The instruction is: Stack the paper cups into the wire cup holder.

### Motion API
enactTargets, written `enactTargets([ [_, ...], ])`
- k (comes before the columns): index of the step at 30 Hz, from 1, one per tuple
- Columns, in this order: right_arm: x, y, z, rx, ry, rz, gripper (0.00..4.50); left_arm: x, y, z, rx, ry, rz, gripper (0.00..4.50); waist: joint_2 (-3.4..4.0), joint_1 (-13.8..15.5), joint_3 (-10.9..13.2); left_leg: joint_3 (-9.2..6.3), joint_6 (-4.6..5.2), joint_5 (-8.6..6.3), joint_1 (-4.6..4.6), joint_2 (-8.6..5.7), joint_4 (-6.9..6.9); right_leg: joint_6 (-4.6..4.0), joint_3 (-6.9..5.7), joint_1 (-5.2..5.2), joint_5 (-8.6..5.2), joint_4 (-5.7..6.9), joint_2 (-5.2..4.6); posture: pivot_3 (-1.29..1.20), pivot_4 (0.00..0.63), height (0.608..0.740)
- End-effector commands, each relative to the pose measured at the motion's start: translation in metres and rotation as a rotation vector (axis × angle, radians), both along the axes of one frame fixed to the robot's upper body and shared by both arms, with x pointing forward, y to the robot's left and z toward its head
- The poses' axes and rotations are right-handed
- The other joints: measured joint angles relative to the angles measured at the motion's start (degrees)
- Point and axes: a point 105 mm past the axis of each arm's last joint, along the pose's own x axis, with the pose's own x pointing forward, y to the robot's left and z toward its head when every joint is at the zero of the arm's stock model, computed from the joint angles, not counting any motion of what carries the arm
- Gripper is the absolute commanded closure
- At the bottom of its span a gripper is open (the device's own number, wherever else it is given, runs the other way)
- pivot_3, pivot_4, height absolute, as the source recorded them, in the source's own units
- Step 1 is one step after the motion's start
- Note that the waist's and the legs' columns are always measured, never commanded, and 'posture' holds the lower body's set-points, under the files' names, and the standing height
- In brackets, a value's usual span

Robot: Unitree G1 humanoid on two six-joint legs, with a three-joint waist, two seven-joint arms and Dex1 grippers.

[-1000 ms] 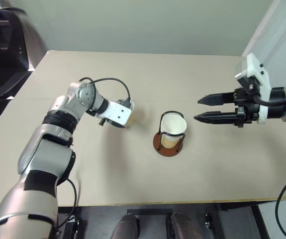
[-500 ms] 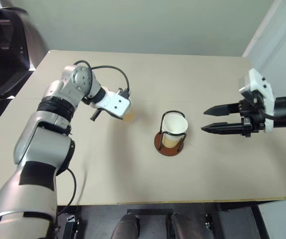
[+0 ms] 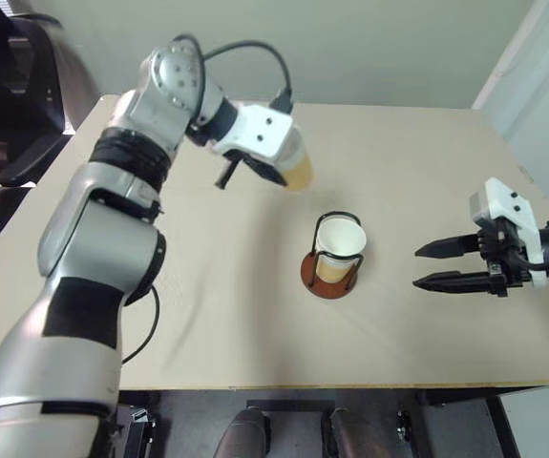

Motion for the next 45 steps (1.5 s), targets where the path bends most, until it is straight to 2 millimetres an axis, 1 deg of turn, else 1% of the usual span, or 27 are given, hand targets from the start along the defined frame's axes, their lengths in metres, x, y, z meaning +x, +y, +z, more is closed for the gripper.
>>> enactTargets([
  [1,-0.002,-0.002,0.015,-0.015,-0.077,0.006,1.79,-0.018,-0.020,0.021,-0.004,-0.011,-0.106,4.47,0.04,0.01,-0.02,-0.02,0.02,-0.01,0.01,0.03,-0.01,0.01,0.02,0.00,0.01,0.01,-0.04,0.00,0.150,0.740],
  [3,-0.003,-0.002,0.015,-0.016,-0.076,0.007,1.79,-0.025,-0.027,0.022,-0.002,0.007,-0.141,4.47,0.07,0.03,-0.02,0.04,0.08,-0.04,0.01,0.01,0.03,0.02,-0.01,0.02,0.01,-0.01,0.04,0.00,0.150,0.740],
  [7,-0.005,-0.002,0.015,-0.019,-0.070,0.010,1.79,-0.035,-0.034,0.022,0.010,0.041,-0.188,4.47,0.17,0.05,-0.02,0.11,-0.07,0.05,0.01,0.01,0.09,0.07,-0.03,0.05,0.03,0.00,0.05,0.00,0.150,0.740],
  [15,-0.011,-0.002,0.018,-0.024,-0.044,0.020,1.79,-0.055,-0.042,0.022,0.048,0.110,-0.263,4.47,0.23,0.28,-0.01,0.13,-0.11,0.07,-0.02,0.02,0.27,0.13,-0.03,0.14,0.06,-0.02,0.05,0.00,0.150,0.740],
  [18,-0.013,-0.003,0.018,-0.028,-0.030,0.025,1.79,-0.061,-0.044,0.018,0.074,0.133,-0.284,4.47,0.26,0.32,0.00,0.12,-0.09,0.06,-0.03,0.03,0.36,0.18,-0.01,0.21,0.08,-0.06,-0.02,0.00,0.150,0.740],
  [30,-0.017,-0.002,0.021,-0.023,-0.014,0.020,1.79,-0.064,-0.043,0.004,0.153,0.138,-0.322,4.47,0.36,0.33,0.02,0.00,-0.07,0.04,-0.02,0.03,0.62,0.27,0.03,0.35,0.14,-0.06,-0.07,0.00,0.150,0.740],
  [42,-0.016,0.000,0.022,-0.015,-0.015,0.016,1.79,-0.064,-0.043,-0.002,0.195,0.123,-0.343,4.47,0.43,0.35,0.04,0.02,-0.02,0.01,-0.06,-0.03,0.74,0.31,-0.01,0.40,0.16,-0.09,-0.02,0.00,0.150,0.740],
  [45,-0.016,0.000,0.021,-0.013,-0.017,0.017,1.79,-0.064,-0.042,-0.003,0.200,0.122,-0.345,4.47,0.45,0.35,0.04,0.04,0.15,-0.09,-0.06,-0.02,0.74,0.31,-0.03,0.40,0.16,-0.09,0.00,0.00,0.150,0.740],
])
